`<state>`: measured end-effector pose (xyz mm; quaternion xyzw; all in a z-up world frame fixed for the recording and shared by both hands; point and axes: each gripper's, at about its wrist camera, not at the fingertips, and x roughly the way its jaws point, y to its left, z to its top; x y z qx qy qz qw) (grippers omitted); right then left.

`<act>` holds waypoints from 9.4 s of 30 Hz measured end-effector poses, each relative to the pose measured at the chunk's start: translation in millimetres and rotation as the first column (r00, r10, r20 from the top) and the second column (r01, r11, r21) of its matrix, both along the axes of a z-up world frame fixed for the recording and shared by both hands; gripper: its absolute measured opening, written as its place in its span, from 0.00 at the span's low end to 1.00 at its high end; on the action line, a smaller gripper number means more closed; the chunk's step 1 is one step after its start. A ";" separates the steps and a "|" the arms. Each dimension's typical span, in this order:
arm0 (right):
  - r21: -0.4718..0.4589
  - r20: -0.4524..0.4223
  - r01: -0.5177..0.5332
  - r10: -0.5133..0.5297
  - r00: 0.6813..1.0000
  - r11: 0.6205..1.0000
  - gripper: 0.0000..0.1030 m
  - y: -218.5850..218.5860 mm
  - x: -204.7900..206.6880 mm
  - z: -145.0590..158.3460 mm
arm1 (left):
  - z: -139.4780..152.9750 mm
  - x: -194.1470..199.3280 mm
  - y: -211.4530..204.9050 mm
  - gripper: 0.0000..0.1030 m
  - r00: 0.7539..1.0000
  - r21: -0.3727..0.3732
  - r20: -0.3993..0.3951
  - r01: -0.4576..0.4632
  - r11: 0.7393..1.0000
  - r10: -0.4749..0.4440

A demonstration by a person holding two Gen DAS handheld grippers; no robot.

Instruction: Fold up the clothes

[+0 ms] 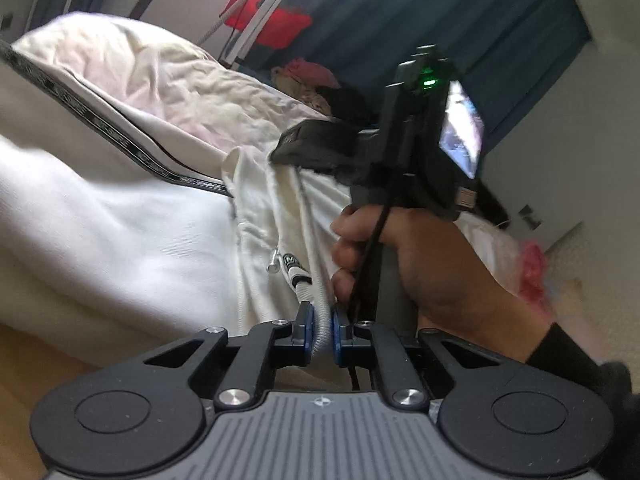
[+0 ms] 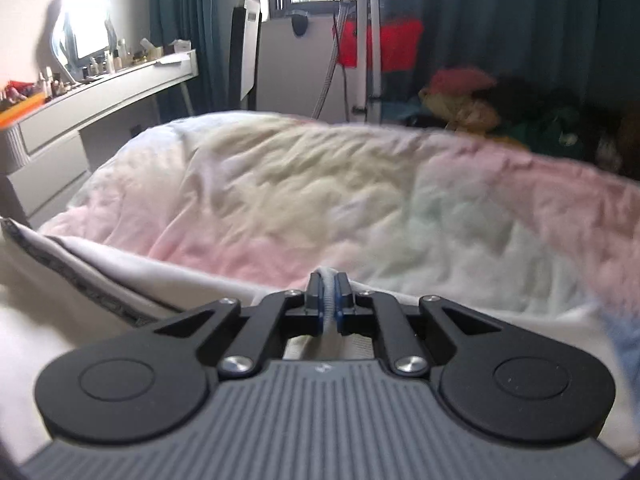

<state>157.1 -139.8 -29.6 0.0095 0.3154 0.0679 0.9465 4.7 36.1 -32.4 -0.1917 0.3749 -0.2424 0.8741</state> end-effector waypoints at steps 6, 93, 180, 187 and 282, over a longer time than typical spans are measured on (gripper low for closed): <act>0.002 -0.058 0.006 -0.006 0.998 1.000 0.10 1.9 10.8 -32.4 | -6.1 9.5 -11.2 0.13 1.000 0.104 -0.011 0.014 0.994 -0.013; 0.066 -0.048 0.104 -0.101 0.994 0.992 0.83 -77.2 -180.2 -35.9 | 52.1 22.8 226.6 0.18 0.502 0.172 0.016 -0.853 0.492 0.865; 0.746 -0.285 0.494 -0.457 0.843 0.446 0.83 -231.0 -209.8 -73.0 | -34.0 17.7 -9.9 1.00 0.946 0.280 0.018 -0.316 0.906 0.324; 0.719 -0.271 0.477 -0.428 0.862 0.506 0.81 -221.4 -201.6 -71.3 | -34.4 19.1 -6.4 1.00 0.945 0.269 -0.005 -0.313 0.911 0.326; 0.361 0.050 0.617 -0.675 0.736 0.699 0.91 -375.6 -308.6 120.2 | 164.7 -30.0 -287.3 1.00 0.856 0.298 0.319 0.316 0.900 -0.406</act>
